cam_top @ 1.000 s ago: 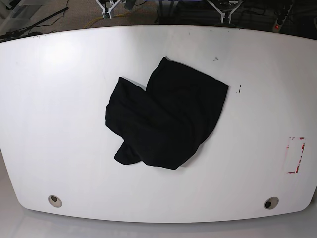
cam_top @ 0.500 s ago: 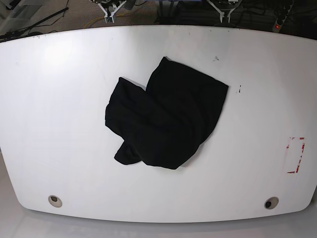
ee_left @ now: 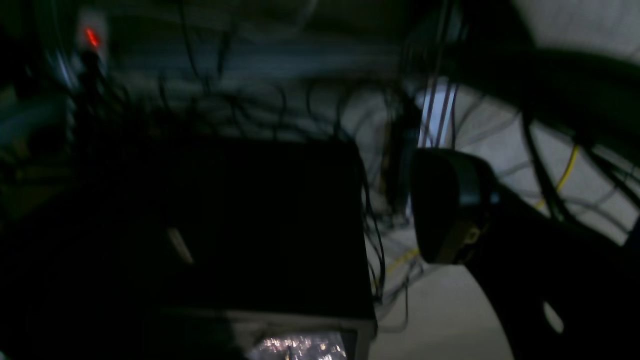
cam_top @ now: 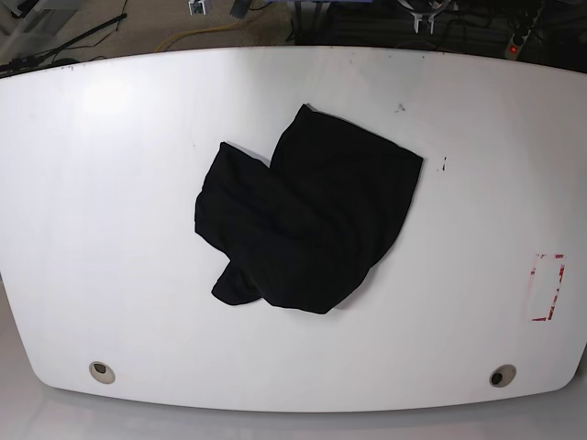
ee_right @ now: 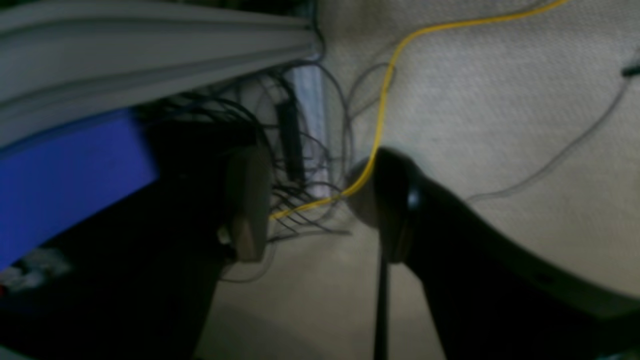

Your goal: Fold the T-shirt properly

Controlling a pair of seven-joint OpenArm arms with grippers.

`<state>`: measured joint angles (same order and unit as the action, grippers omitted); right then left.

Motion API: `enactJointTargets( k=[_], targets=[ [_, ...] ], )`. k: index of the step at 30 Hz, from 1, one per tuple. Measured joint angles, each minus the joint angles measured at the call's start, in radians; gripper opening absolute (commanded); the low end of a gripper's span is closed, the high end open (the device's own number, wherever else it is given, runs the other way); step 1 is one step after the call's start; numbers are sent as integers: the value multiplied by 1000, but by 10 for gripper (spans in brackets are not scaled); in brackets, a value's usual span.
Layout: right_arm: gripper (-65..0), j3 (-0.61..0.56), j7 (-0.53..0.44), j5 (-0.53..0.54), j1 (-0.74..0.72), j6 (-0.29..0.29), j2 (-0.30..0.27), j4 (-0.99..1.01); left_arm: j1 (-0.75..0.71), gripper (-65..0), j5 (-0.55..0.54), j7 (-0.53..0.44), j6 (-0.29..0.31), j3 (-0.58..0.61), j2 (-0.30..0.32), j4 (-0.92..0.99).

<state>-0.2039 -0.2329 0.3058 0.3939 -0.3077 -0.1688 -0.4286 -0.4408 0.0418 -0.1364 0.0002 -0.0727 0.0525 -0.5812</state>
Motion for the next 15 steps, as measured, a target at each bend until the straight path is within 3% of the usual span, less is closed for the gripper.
enactJointTargets(
  k=[6,15],
  targets=[
    [-344,13,62,0,150,7,-24,-249,-186,-118,-1,29,0,-2,4,-235],
    [-344,142,146,-8,400,4,-37,-647,-454,-118,-3,19,-3,-8,43,-624]
  ],
)
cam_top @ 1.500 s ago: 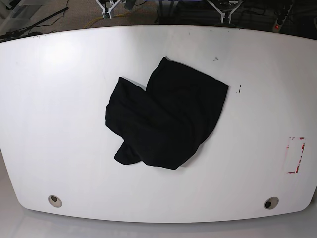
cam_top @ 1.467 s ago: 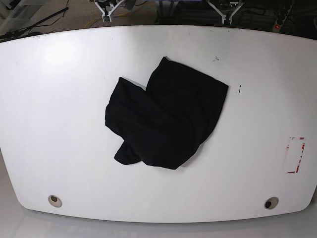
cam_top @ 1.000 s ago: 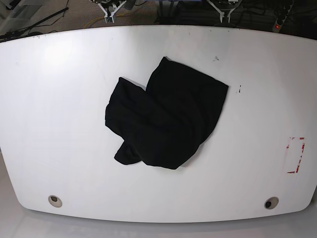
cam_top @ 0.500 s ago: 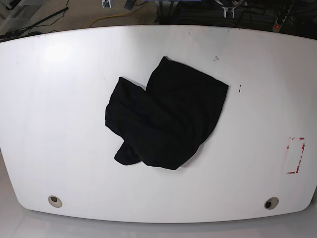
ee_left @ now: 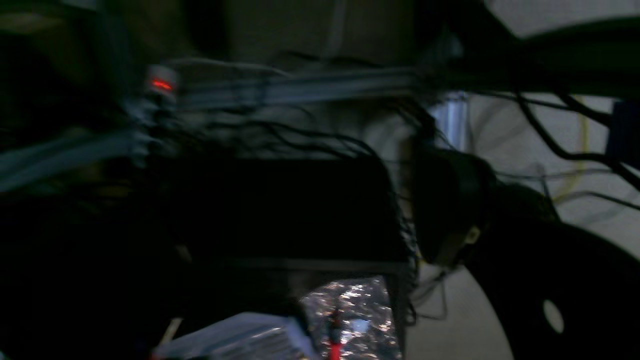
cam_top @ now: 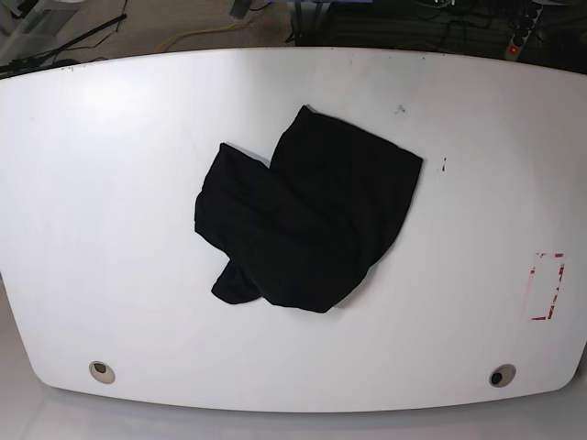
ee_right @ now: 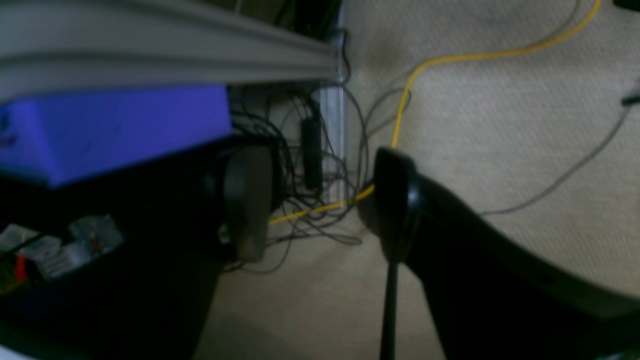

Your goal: Fold the T-shirt properly

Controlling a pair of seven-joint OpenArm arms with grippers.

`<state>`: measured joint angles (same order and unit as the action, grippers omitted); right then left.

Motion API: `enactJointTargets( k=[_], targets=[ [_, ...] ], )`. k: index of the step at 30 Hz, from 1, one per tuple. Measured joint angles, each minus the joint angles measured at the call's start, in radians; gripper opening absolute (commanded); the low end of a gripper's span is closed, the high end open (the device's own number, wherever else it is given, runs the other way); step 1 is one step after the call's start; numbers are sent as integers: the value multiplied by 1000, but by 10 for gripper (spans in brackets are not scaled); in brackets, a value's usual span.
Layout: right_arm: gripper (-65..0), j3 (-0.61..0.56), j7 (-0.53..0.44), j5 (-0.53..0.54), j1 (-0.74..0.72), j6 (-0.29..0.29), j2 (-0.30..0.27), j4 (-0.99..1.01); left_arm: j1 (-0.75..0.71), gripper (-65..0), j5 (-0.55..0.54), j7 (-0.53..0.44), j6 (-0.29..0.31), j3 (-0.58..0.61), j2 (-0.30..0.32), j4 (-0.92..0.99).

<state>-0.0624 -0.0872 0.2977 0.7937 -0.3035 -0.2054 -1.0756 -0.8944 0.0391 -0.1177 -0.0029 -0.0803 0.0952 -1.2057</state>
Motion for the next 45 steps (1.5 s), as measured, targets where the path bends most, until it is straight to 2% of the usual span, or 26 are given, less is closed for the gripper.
enactJointTargets(
  k=[5,8,13,15,25,30,37,41,45],
  targets=[
    [-344,66,37,1,132,-6,0,-203,-136,-118,1,1,16,-52,-9,-224],
    [-344,103,66,3,208,0,-5,-322,-204,-118,1,7,2,-71,-2,-335],
    [-344,144,83,10,316,-7,10,-488,-297,-118,1,-7,18,-64,64,-496],
    [-344,156,90,2,362,2,22,-566,-330,-118,0,10,5,-68,81,-552],
    [-344,219,90,6,464,1,95,-868,-355,-118,1,4,10,-92,82,-728],
    [-344,216,96,5,439,-10,100,-925,-318,-115,2,17,9,-89,80,-731],
    [-344,218,98,2,293,-3,96,-926,-196,-114,1,9,10,-87,77,-729],
    [-339,218,222,-5,195,-10,96,-925,-151,-114,1,39,3,-57,75,-728],
    [-338,230,331,3,67,-16,61,-925,-96,-101,1,134,6,-18,74,-728]
  ],
)
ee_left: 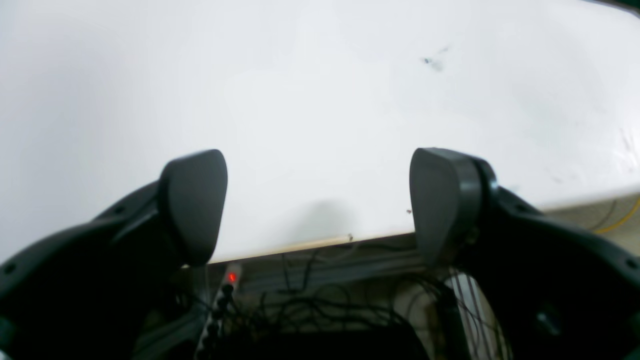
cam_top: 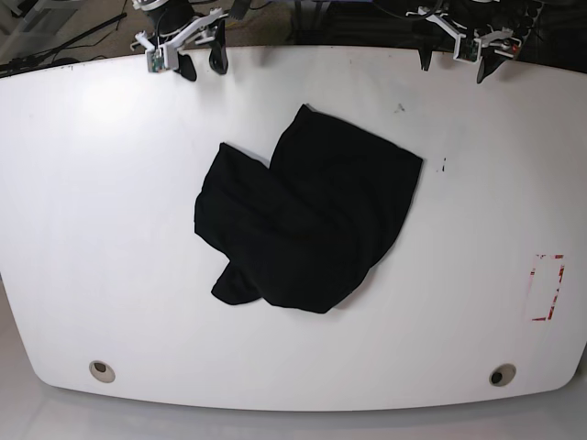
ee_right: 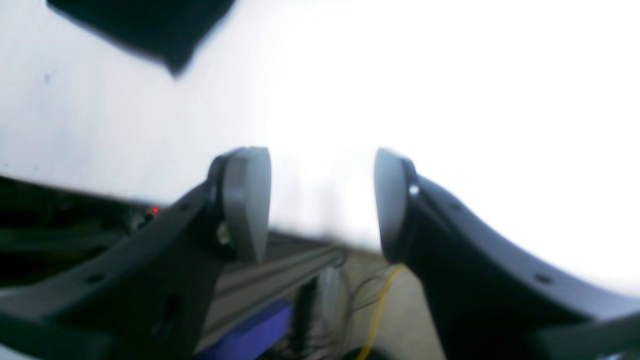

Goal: Fold the T-shirt properly
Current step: 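Reach the right gripper to the crumpled black shirt and pinch its edge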

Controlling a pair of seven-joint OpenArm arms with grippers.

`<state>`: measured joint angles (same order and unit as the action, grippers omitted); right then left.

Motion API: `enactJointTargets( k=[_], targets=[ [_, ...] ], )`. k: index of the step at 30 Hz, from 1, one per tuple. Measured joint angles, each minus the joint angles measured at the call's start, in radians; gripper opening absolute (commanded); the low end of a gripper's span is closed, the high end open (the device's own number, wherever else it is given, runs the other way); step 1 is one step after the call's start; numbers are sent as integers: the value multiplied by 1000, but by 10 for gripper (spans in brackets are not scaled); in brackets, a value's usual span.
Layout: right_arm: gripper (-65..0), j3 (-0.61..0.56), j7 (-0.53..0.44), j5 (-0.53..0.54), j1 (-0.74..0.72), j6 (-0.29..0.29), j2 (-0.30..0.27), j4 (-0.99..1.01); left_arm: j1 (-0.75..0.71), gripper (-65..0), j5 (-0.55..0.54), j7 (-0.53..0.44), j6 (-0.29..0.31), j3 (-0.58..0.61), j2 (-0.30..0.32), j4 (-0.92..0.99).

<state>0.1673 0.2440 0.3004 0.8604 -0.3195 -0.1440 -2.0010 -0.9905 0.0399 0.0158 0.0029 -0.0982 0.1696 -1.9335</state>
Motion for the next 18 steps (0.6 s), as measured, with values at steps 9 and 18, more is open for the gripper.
enactJointTargets(
  k=[9,18],
  targets=[
    [-336,5,297,0,-290,2,-11,1,22,-21,0,14,-3,11,-19,0],
    [-224,9,574,-1,-558,2,-30,9,28,-24,0,13,0,-13,-45,0]
  ],
)
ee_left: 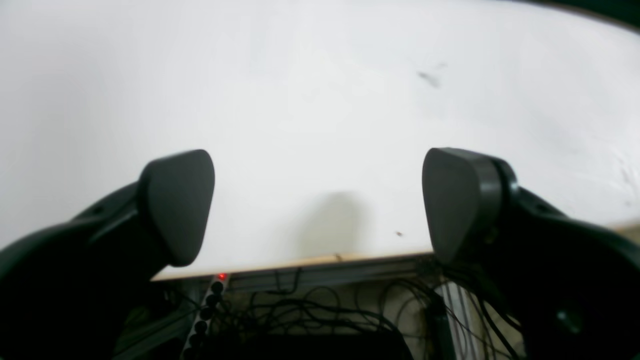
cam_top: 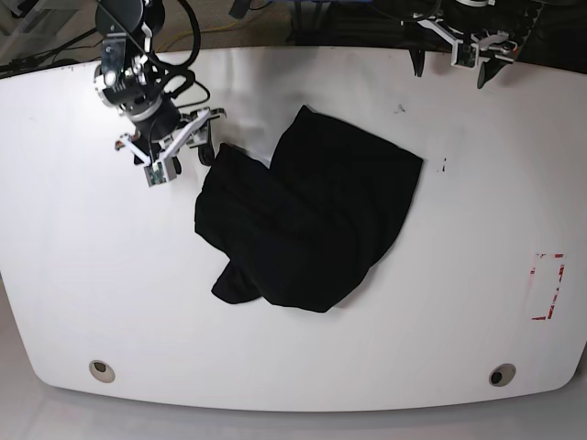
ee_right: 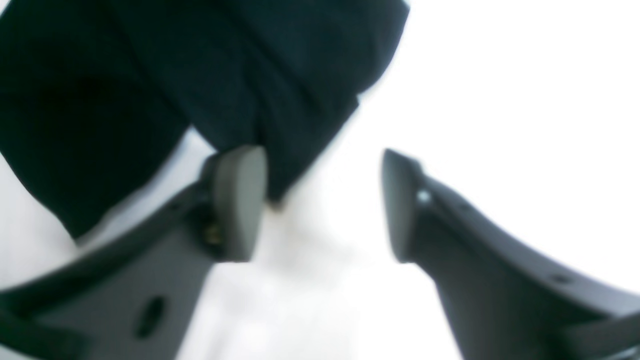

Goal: Fold the T-shirt properly
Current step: 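Reach the right gripper to the crumpled black shirt and pinch its edge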

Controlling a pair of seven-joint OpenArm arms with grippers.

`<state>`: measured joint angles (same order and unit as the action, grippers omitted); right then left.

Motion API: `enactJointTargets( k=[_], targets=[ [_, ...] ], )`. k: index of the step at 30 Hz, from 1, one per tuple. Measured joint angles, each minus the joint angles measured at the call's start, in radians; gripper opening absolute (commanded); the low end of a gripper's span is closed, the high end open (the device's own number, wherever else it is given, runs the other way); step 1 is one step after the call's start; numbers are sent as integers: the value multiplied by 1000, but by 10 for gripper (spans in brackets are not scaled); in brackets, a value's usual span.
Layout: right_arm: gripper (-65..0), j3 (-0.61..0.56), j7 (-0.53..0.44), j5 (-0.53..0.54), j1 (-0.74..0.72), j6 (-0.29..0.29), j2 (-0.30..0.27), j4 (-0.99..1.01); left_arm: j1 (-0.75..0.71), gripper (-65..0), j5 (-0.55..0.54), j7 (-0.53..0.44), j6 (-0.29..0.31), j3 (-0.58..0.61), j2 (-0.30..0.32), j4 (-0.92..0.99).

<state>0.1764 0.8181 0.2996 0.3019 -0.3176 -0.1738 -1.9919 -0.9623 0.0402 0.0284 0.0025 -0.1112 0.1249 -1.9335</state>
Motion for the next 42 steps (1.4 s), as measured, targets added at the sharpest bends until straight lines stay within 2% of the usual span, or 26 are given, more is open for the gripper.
enactJointTargets(
  k=[4,10,13,16,24,29,33,35,40,41,42],
  targets=[
    [-222,-2,28,12,-94,-4,3,45,0,-24,0,0,-2,1,0,0],
    [-227,26,86,3,-192,-120,8,192,0,-24,1,1,-2,5,0,0],
    [-227,98,92,43,-245,-156,27,257,1,-24,0,1,-1,7,1,0],
    [-227,135,100,100,-281,-202,16,351,0,-24,0,-1,-3,6,0,0],
    [-227,138,100,259,-294,-208,8,518,1,-24,4,1,-1,8,0,0],
    [-227,137,70,311,-328,-214,9,612,6,-24,3,1,-2,8,1,0],
    [-238,137,68,308,-332,-214,19,621,36,-25,4,2,-2,23,6,1],
    [-295,137,66,307,-333,-214,30,620,40,-25,3,-3,5,24,7,1],
    [-583,132,85,288,-341,-211,43,626,69,-25,4,8,-3,114,27,2],
    [-631,132,85,288,-341,-210,43,626,84,-25,5,9,1,138,35,2],
    [-650,131,86,288,-341,-210,42,626,101,-24,5,3,6,166,45,2]
  ],
)
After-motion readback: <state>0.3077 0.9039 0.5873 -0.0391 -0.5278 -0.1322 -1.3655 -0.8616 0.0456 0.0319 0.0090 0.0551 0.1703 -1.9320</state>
